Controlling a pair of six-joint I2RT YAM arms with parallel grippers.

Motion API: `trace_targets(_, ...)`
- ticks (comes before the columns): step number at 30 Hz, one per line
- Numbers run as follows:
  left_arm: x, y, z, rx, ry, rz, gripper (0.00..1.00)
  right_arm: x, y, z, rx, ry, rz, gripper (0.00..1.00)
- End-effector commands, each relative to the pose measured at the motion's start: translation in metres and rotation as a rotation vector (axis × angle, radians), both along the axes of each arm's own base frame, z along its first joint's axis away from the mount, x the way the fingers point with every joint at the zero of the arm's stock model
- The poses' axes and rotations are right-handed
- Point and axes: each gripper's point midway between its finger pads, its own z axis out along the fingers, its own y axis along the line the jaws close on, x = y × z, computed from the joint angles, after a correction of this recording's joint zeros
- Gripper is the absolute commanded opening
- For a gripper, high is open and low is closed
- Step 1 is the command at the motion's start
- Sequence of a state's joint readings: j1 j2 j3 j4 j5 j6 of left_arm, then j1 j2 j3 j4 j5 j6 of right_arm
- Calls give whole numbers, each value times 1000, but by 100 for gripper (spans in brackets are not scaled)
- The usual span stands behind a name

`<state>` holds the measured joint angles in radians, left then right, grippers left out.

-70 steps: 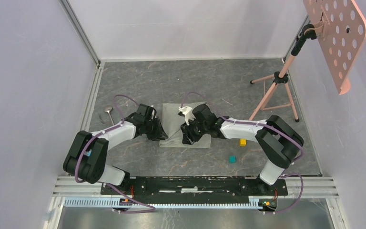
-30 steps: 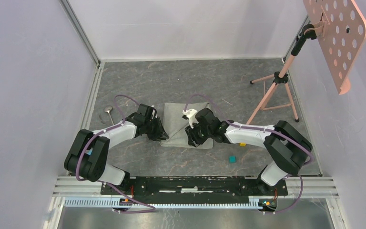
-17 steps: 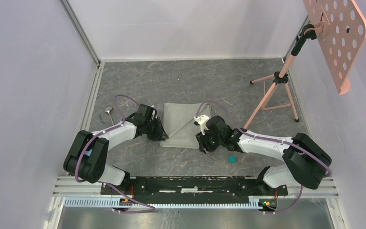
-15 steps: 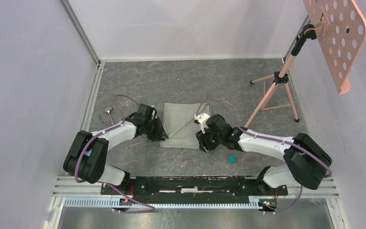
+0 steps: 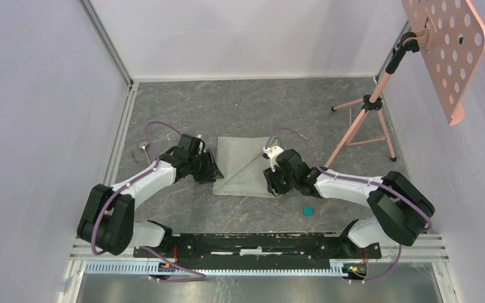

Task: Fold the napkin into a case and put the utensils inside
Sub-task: Smooth out the upper triangle-folded napkin at the center of the board.

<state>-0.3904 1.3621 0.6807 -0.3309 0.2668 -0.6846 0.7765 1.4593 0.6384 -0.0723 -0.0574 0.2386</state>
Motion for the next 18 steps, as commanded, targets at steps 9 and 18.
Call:
trace_targets(9, 5, 17, 49, 15, -186, 56, 56, 40, -79, 36, -378, -252, -174, 53)
trace_targets(18, 12, -1, 52, -70, -175, 36, 66, 41, 3, 65, -16, -202, -39, 58)
